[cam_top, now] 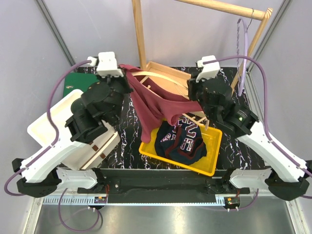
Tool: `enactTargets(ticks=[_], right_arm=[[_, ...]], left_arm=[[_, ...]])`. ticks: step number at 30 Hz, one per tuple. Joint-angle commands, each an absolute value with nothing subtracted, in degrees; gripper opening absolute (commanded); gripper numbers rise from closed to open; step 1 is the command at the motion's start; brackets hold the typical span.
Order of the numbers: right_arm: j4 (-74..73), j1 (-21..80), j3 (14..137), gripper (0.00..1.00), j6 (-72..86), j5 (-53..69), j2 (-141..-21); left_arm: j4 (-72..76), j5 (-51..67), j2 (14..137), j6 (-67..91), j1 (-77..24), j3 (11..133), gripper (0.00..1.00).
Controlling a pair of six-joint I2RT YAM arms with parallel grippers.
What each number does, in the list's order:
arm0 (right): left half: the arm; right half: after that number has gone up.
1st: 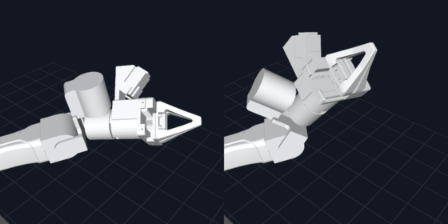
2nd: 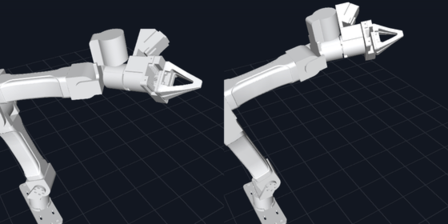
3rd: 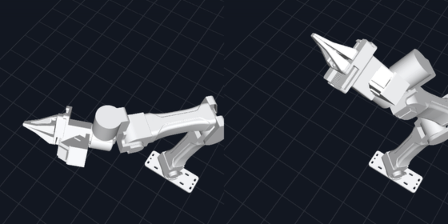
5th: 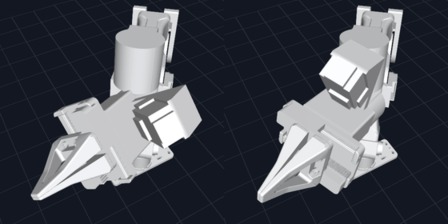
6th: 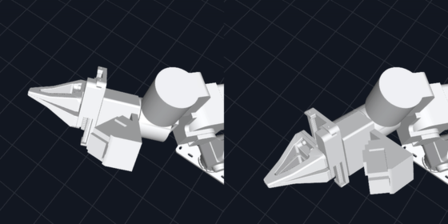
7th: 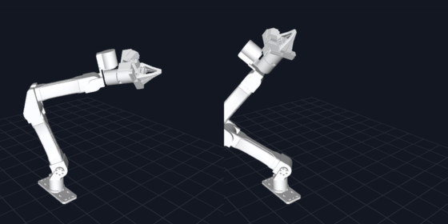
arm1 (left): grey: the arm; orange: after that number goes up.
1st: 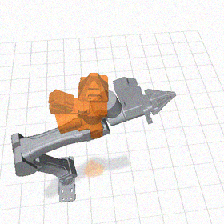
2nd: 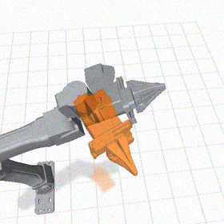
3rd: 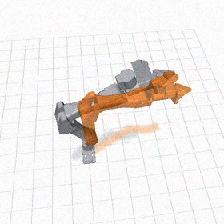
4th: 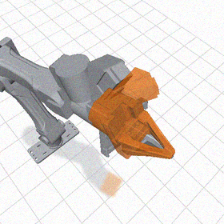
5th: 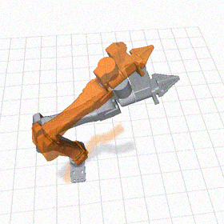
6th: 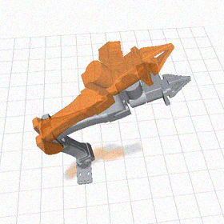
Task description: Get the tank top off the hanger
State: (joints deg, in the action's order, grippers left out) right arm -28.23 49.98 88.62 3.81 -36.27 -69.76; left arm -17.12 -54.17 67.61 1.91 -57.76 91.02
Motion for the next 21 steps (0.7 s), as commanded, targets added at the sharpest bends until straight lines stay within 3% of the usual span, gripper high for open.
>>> enactTargets(ticks=[1, 12, 21], right_arm=[[-24.5, 49.8, 83.8, 0.00, 5.8, -35.2, -63.0], [-16.0, 49.7, 77.0, 0.00, 12.1, -39.1, -55.2], [-2.0, 49.7, 73.0, 0.00, 25.0, -33.2, -54.5]], left_arm=[[-6.6, -59.2, 63.2, 0.4, -57.4, 88.9, 0.00], [-12.4, -55.6, 59.3, 7.8, -57.4, 83.7, 0.00], [-14.2, -37.7, 55.2, 18.3, -57.4, 78.8, 0.00]])
